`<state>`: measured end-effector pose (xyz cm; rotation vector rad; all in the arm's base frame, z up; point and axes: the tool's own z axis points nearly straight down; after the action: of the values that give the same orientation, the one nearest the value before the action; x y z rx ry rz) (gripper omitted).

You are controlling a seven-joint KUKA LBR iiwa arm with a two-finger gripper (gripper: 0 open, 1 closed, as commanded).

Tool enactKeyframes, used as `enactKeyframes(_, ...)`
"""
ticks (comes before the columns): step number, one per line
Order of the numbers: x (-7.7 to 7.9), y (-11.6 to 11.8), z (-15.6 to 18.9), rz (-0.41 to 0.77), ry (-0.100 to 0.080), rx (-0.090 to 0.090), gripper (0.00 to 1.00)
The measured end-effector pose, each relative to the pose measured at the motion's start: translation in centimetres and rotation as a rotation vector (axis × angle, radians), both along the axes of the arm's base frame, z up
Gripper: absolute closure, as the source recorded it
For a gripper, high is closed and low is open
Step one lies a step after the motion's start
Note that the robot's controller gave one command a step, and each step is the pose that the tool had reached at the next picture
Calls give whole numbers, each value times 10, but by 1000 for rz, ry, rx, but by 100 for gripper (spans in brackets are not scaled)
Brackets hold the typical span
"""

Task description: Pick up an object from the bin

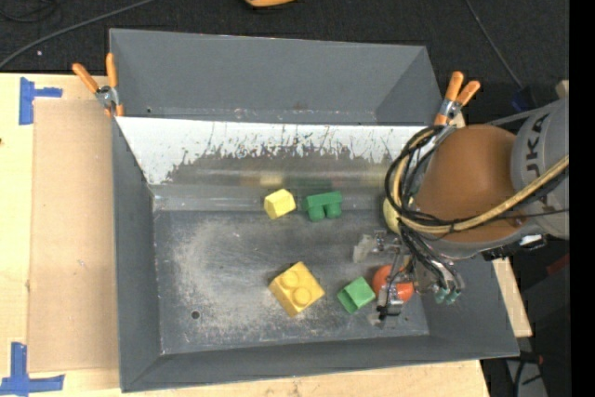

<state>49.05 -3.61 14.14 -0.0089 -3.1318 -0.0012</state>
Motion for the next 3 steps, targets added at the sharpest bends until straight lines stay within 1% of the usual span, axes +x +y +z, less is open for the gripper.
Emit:
enactKeyframes(1, 2, 0, 3, 2, -8, -1, 0)
enactKeyframes(2, 9, -14, -64, 147, -8, 0, 0)
enactKeyframes(3, 6, -9, -42, 171, -8, 1, 0)
